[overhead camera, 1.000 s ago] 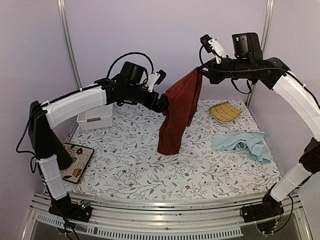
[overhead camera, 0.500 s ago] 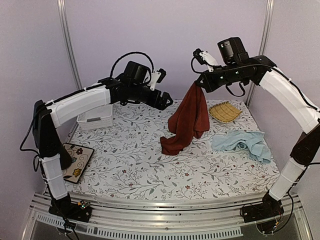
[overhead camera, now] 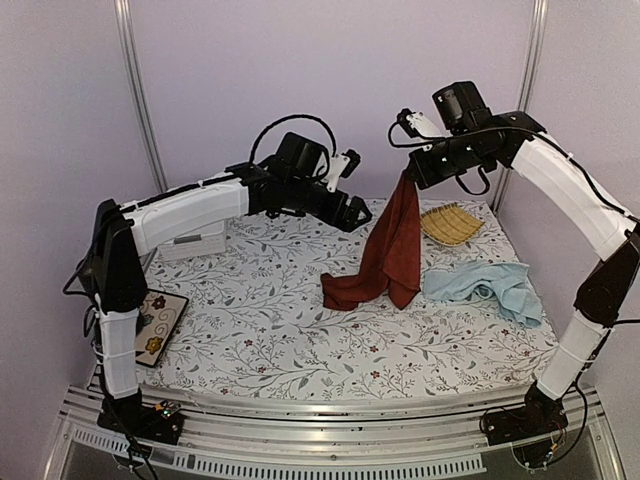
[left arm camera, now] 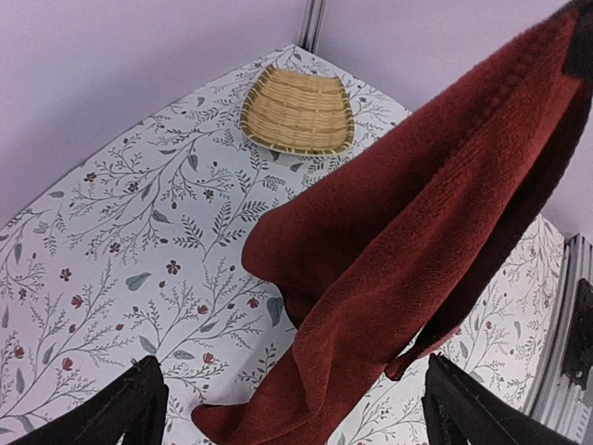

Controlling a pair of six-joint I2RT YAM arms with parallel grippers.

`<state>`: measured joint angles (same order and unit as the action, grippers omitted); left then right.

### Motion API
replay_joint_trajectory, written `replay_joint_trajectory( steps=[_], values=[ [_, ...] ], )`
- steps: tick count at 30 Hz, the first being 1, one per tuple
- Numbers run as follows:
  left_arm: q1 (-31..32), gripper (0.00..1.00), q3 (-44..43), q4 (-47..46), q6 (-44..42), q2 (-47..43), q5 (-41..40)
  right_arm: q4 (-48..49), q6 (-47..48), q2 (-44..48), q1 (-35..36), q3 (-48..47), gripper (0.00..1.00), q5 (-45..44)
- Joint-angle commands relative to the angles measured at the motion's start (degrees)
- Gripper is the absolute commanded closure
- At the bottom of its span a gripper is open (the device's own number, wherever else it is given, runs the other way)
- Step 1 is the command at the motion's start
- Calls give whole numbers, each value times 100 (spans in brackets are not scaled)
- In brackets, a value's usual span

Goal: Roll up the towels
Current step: Adjust the towel at the center of the board.

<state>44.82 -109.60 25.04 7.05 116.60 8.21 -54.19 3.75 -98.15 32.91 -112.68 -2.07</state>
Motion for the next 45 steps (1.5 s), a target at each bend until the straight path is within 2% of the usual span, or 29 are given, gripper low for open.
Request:
replay_joint_trajectory(
  steps=[1,7,15,24,32,41,43,45],
  values=[
    [156,3,-40,59,-266,406,352,-288,-315,-147,-202,-254,98,-368],
    [455,3,267,238,-835,645,-54,-363,-348,-63,-490,-204,97,-229],
    [740,3,780,481,-1061,895,-426,-373,-348,39,-570,-167,97,-266],
    [1187,6,1941,-107,-1350,580,-1256,-390,-600,72,-798,-81,94,-349],
    [1257,24,1846,-43,-1246,966,-2178,-339,-604,106,-844,-30,93,-211],
    [1127,49,1542,-2,-1119,1554,-2128,-265,-538,261,-848,95,93,-101],
    [1116,62,1620,10,-1121,1547,-2045,-220,-509,343,-854,230,91,-32],
    [1097,84,1724,1,-1149,1496,-2001,-176,-474,410,-855,425,89,49]
  ],
)
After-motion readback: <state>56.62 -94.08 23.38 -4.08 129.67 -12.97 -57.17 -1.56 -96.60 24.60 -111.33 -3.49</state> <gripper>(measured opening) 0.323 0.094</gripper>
